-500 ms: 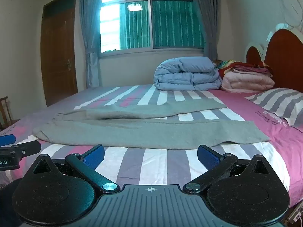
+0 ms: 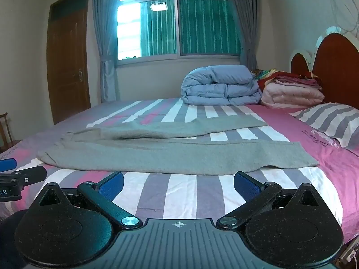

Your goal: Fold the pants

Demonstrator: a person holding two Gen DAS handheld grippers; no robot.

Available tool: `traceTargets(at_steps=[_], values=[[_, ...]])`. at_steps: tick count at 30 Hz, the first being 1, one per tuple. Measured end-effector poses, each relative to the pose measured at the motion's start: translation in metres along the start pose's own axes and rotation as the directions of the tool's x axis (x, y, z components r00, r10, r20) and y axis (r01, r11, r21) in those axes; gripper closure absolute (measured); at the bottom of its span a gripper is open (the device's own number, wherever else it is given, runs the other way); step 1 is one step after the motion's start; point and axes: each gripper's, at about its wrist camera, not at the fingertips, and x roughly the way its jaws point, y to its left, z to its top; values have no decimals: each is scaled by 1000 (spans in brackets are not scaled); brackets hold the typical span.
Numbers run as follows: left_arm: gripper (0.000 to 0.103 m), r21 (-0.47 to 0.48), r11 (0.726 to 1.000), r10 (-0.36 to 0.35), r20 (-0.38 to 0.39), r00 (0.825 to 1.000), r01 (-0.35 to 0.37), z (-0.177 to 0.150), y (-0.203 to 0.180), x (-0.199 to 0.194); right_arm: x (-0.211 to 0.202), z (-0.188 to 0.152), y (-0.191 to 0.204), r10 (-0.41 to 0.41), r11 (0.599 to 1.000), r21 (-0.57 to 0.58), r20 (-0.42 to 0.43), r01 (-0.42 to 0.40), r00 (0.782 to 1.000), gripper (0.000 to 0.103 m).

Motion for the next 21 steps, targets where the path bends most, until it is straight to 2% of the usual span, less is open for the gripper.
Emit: traceTargets(at_steps=[21], values=[[6,2,1000,3,-3,1000,-3,4,-5,0,3,-2,2,-4,1000,-6,-8,4,1000,0]])
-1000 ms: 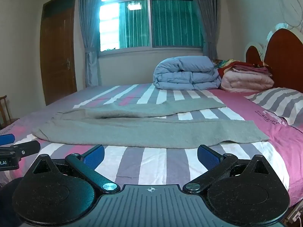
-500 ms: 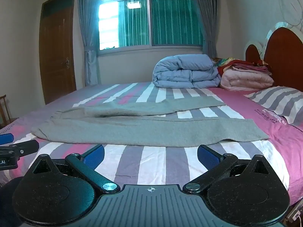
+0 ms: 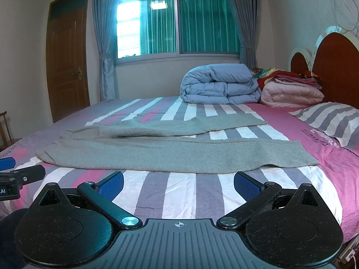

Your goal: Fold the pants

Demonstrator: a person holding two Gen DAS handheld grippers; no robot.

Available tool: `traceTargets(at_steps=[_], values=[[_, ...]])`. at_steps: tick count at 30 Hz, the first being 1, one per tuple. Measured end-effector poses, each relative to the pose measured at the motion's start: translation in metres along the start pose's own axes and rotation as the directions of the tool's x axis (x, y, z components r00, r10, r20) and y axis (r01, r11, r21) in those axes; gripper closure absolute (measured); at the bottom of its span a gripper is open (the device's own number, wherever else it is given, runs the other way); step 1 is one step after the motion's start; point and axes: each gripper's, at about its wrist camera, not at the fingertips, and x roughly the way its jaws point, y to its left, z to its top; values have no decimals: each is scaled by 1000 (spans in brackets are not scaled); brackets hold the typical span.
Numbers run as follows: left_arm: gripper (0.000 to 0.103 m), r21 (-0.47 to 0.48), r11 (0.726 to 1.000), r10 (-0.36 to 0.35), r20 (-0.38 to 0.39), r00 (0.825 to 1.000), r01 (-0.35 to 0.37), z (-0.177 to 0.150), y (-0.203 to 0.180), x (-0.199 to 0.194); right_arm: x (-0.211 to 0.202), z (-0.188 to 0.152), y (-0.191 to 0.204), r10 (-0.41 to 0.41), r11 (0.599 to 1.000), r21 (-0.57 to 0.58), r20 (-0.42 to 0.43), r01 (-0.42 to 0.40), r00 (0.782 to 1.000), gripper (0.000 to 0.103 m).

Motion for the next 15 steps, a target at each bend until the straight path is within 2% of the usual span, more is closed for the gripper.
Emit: traceTargets(at_steps=[15], values=[[6,2,1000,3,-3,1000,-3,-4,-1,2,0,0,0,-1,1000,0,-1,1,1000,0]])
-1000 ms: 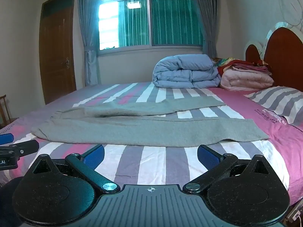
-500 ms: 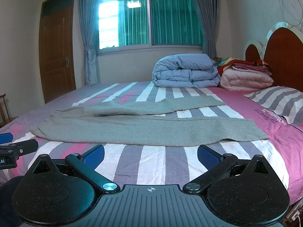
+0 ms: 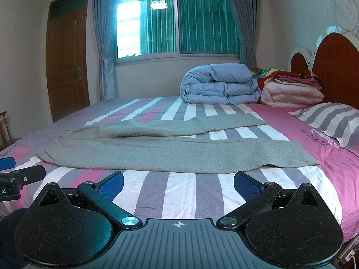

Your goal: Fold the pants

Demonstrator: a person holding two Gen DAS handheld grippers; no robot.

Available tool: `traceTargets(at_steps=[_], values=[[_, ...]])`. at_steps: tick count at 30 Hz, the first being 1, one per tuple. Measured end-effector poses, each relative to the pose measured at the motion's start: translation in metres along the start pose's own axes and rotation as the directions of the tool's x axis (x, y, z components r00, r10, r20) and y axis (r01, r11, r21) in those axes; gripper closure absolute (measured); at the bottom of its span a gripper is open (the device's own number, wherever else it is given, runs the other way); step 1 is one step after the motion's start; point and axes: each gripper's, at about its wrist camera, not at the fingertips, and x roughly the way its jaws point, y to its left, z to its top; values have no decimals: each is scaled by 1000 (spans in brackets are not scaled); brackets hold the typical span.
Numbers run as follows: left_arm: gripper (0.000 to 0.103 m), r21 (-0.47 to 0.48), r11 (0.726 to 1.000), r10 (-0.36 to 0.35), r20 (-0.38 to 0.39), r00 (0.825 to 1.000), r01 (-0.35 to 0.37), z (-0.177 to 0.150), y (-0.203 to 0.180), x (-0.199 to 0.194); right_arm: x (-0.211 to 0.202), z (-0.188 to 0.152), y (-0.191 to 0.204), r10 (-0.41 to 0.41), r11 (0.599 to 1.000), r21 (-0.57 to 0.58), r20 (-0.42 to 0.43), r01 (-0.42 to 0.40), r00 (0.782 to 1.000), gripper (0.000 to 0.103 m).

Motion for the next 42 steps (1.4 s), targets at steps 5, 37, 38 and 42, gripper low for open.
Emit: traceTargets(at_steps=[5,37,38,42], values=[[6,1,1000,-1,0,1000,1,0,0,0,1,-1,0,1,1000,-2,0,-1,1000,0],[6,4,1000,0,-4,1000,0,-1,0,1,3,-2,-1,0,1000,1,-3,0,1000,0],[6,4,1000,1,-3,1000,-1,-1,0,1,2,-2,-1,-1,1000,0,-3,1,1000,0],[6,5,1000,1,-4,1000,-1,-1,0,1,3,-2,-1,0,1000,0,-4,0,1000,0]])
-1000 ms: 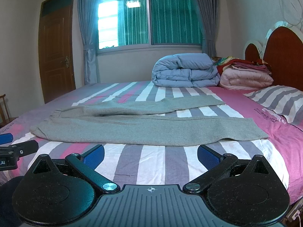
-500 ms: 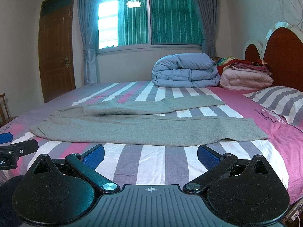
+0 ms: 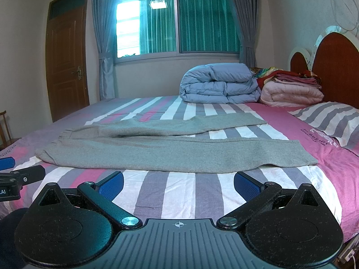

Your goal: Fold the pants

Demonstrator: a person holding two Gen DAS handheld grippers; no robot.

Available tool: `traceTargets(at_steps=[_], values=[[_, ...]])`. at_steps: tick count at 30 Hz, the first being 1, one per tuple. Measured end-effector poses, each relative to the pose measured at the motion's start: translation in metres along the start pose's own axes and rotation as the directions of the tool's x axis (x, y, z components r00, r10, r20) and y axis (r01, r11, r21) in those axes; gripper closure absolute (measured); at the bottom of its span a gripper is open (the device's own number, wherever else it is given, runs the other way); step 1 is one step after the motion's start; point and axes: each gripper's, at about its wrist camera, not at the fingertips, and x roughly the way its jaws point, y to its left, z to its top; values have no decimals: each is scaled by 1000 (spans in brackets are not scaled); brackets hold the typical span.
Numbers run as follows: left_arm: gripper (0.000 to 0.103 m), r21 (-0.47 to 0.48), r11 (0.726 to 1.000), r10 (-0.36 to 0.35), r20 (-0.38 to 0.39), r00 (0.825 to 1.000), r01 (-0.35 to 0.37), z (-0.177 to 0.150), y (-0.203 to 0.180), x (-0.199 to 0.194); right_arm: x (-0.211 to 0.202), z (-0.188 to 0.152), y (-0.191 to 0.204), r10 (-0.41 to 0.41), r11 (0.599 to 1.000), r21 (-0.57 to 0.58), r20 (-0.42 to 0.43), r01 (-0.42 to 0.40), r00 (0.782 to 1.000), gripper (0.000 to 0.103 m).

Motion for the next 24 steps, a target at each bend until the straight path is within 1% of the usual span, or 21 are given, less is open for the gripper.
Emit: traceTargets(at_steps=[8,11,14,16,17,19,24], values=[[6,-17,1000,4,14,1000,-4,3,5,-2,0,0,-2,2,1000,3,-7,-2,1000,0],[6,-51,998,25,-10,1000,-26,6,16,2,5,3,-7,9,1000,16,-20,-9,1000,0],[6,-87,996,30,-30,999,-33,12,31,10,11,13,-10,17,1000,24,1,-17,1000,0],[6,-110,993,36,-52,998,-41,16,43,21,19,21,-12,27,1000,14,8,-27,1000,0],[6,-119,992,28,-73,997,-37,18,52,30,24,25,-13,32,999,6,10,-32,999,0],[6,-127,992,10,-90,996,-22,24,65,44,36,35,-14,62,998,-8,5,-62,998,0],[6,-97,995,15,-153,988,-31,45,119,94,74,72,-18,109,992,-66,29,-107,994,0]])
